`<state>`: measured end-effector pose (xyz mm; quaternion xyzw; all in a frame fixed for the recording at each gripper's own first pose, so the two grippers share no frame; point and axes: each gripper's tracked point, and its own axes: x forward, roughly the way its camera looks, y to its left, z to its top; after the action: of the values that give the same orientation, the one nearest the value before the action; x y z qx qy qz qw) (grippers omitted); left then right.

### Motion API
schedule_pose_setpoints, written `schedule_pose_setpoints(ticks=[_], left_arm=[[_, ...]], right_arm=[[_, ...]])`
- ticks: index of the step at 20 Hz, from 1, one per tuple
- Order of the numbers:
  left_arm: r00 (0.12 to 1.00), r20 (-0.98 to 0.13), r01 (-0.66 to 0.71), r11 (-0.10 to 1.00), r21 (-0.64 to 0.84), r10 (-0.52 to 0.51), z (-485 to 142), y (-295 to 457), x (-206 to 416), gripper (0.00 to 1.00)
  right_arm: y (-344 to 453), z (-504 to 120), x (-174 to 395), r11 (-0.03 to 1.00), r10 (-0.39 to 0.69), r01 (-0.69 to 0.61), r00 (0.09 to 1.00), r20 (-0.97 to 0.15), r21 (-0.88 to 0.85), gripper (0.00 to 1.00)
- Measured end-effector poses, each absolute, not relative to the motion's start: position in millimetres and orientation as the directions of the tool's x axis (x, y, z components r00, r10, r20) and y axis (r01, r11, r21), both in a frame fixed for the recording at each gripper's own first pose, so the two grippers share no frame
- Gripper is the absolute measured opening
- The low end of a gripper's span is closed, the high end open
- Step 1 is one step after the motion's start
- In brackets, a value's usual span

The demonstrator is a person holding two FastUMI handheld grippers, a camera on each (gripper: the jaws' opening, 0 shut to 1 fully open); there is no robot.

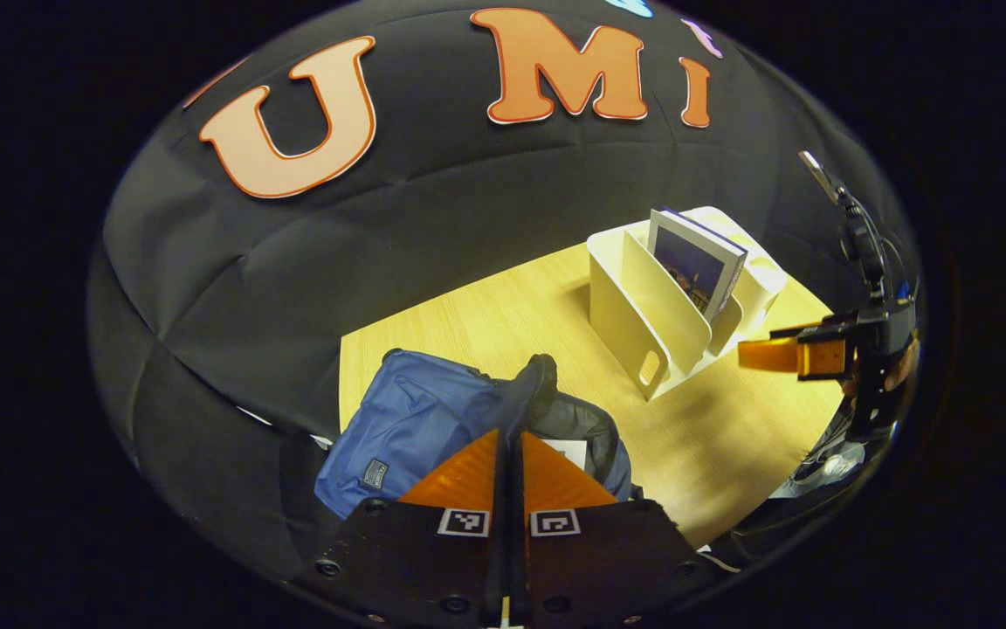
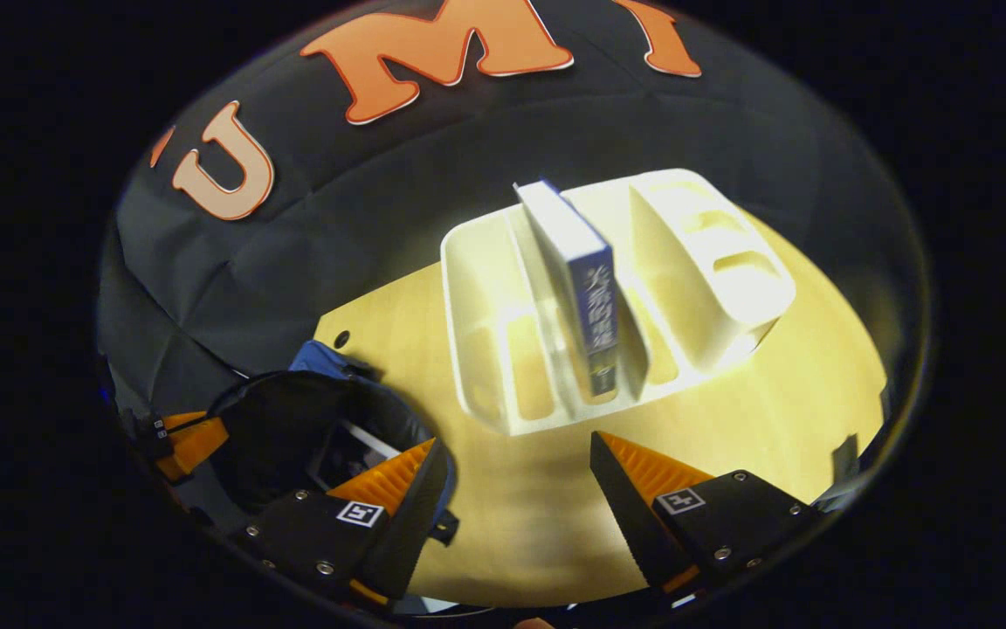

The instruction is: Open the schoolbag, grab two books from the bookshelf and put them into the schoolbag.

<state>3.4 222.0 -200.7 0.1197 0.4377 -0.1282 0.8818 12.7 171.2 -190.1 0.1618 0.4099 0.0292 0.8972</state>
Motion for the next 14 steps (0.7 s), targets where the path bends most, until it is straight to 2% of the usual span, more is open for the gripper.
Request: schedule_pose_setpoints(ticks=[5,14], left_arm=[[0.582,-0.802,0.314,0.947,0.067,-0.136,-209,220,-1,0.03],[0.570,-0.807,0.279,0.960,0.013,-0.155,-219,224,-6,0.03]], right_arm=[[128,-160,50,0.986,0.085,0.047,0.692,-0.717,0.162,0.97],[117,-131,120,0.997,0.070,-0.039,0.680,-0.730,0.059,0.97]])
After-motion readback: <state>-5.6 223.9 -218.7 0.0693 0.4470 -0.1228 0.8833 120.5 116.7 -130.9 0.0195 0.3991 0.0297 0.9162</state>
